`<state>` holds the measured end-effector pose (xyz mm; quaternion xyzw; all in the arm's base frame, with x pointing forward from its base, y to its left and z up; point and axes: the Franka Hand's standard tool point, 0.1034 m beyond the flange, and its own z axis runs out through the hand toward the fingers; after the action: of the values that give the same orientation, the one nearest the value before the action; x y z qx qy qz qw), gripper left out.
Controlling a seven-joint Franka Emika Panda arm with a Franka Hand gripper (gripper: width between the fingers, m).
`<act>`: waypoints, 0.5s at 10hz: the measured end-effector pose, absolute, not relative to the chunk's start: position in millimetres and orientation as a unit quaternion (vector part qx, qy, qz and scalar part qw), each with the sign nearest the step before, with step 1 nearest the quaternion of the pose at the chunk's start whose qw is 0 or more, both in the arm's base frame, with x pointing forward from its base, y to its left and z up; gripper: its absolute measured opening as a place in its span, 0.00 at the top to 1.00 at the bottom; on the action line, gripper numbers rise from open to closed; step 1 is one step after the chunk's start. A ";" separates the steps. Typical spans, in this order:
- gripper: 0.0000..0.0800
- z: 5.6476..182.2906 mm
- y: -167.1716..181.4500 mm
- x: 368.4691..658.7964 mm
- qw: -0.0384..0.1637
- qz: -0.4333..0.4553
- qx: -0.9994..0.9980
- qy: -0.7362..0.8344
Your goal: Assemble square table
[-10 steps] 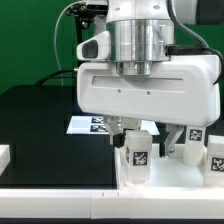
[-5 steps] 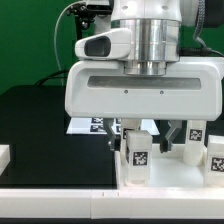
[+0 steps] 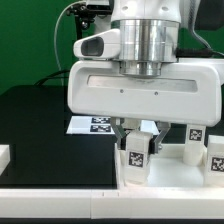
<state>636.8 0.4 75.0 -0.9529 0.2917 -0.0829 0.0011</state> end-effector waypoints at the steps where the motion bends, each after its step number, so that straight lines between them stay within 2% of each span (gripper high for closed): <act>1: 0.64 74.9 -1.4 636.2 0.009 -0.083 -0.923 0.377; 3: 0.64 73.4 -5.8 633.9 0.048 -0.072 -0.811 0.578; 5: 0.64 73.1 -5.7 632.5 0.064 -0.069 -0.712 0.696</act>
Offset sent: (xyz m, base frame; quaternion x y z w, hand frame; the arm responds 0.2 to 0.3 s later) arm 0.0244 0.0233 -0.0016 0.0988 0.0133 0.4502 0.8873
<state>632.5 -5.7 73.1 -0.7115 0.6963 -0.0691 0.0639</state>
